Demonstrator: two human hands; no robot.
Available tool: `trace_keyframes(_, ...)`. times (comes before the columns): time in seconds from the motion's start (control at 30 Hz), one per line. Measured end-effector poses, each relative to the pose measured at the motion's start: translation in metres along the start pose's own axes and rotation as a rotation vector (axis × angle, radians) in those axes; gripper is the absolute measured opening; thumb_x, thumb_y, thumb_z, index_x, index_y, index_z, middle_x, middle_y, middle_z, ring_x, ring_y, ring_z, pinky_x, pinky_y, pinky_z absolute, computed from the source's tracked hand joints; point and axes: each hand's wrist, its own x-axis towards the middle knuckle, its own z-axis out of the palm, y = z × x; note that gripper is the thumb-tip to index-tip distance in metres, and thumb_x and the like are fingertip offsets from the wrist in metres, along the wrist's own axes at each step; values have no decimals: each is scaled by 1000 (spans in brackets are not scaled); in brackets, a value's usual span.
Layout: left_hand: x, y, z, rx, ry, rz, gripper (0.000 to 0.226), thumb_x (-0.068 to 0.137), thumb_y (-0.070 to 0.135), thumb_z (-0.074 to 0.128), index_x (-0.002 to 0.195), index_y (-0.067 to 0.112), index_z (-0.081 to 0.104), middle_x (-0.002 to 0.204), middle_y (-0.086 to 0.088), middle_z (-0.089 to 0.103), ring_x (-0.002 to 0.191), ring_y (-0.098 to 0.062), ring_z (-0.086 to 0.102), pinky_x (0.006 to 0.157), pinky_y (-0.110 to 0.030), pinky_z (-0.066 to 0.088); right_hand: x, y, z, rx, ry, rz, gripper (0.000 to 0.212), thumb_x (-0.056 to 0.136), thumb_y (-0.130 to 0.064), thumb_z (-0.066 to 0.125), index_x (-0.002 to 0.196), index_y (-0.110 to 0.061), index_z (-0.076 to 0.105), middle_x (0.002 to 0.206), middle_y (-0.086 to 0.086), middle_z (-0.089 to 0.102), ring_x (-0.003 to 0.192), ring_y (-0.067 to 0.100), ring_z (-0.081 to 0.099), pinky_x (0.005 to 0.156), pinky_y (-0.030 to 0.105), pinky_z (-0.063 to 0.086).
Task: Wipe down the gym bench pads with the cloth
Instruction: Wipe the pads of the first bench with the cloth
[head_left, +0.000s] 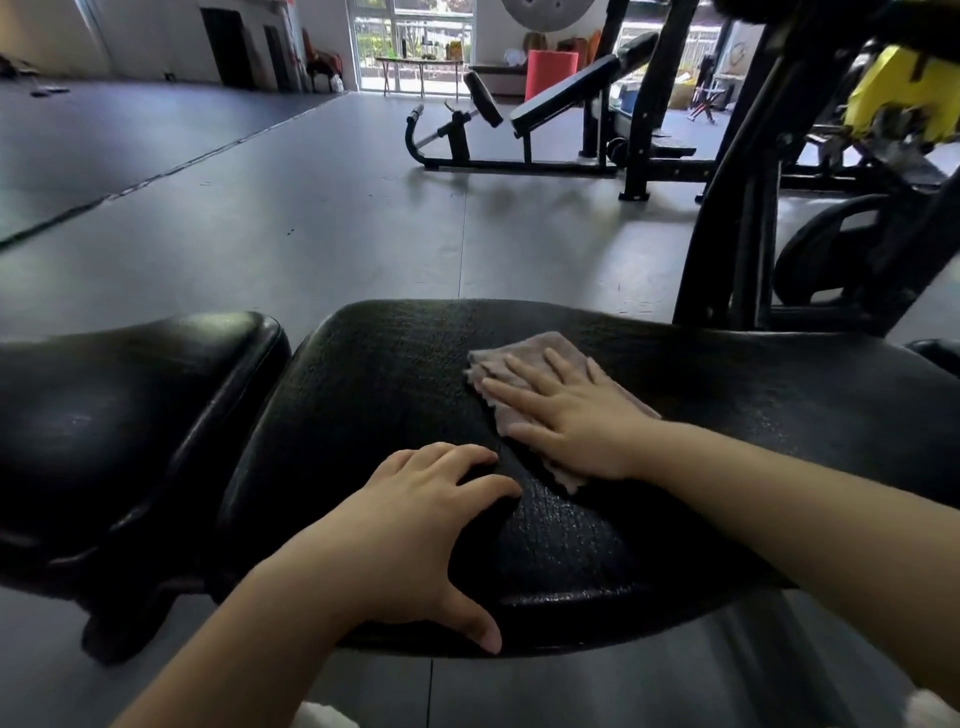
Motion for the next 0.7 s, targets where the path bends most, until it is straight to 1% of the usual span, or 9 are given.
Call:
trace_keyframes(0.07,0,0,0,7,-2,1,108,54,77,66,143,47,12,152,18,2,139,-4,-2,113,-26,1,-25,14,4,-31,-7,-35,51,92,-67,14,138,-58,-8,157,-17,-13,144,19,-17,116,51,-8)
trace_keyframes(0.13,-1,0,1,5,0,1,108,55,77,66,143,47,11,152,18,0,139,-4,-3,114,-27,0,-34,38,4,-42,-24,34,54,80,-77,2,128,-62,-16,155,-19,-17,143,15,-22,115,48,-8)
trace_keyframes(0.17,-1,0,1,4,3,4,108,55,77,66,143,47,11,152,18,0,139,-4,-3,113,-26,0,-32,53,4,-40,-36,104,54,80,-79,2,128,-62,-15,155,-18,-18,142,15,-23,114,49,-7)
trace_keyframes(0.3,-1,0,2,13,13,11,108,54,77,66,143,46,13,152,17,1,139,-5,-1,113,-26,2,2,103,-6,24,16,459,55,95,-61,18,146,-49,1,159,-9,-12,145,26,-12,114,58,-1)
trace_keyframes(0.33,0,0,2,17,9,8,108,54,77,66,143,46,13,152,17,1,139,-6,-1,113,-27,2,12,104,-8,44,27,513,56,95,-61,19,147,-48,3,159,-9,-10,146,28,-10,113,60,-2)
trace_keyframes(0.4,0,1,2,18,3,6,108,54,77,66,143,45,14,152,16,3,139,-6,0,113,-28,3,32,94,-12,76,27,549,56,96,-61,18,148,-46,2,160,-7,-9,145,33,-9,112,63,-3)
trace_keyframes(0.5,0,0,3,13,9,8,108,54,77,66,143,46,15,152,16,4,139,-7,1,113,-27,2,50,64,-14,97,19,462,56,95,-62,18,147,-48,2,159,-7,-12,144,36,-12,110,65,-6)
trace_keyframes(0.6,0,0,3,20,9,10,107,54,77,66,143,46,14,153,15,3,139,-7,0,113,-27,2,47,32,-10,57,6,286,55,95,-63,21,146,-51,4,159,-9,-10,145,32,-12,111,64,-6)
trace_keyframes(0.7,1,1,3,20,13,0,106,55,76,66,143,46,14,153,16,3,140,-7,0,113,-27,2,22,4,-4,38,-11,115,55,94,-63,23,145,-53,5,158,-14,-10,145,27,-12,112,60,-7)
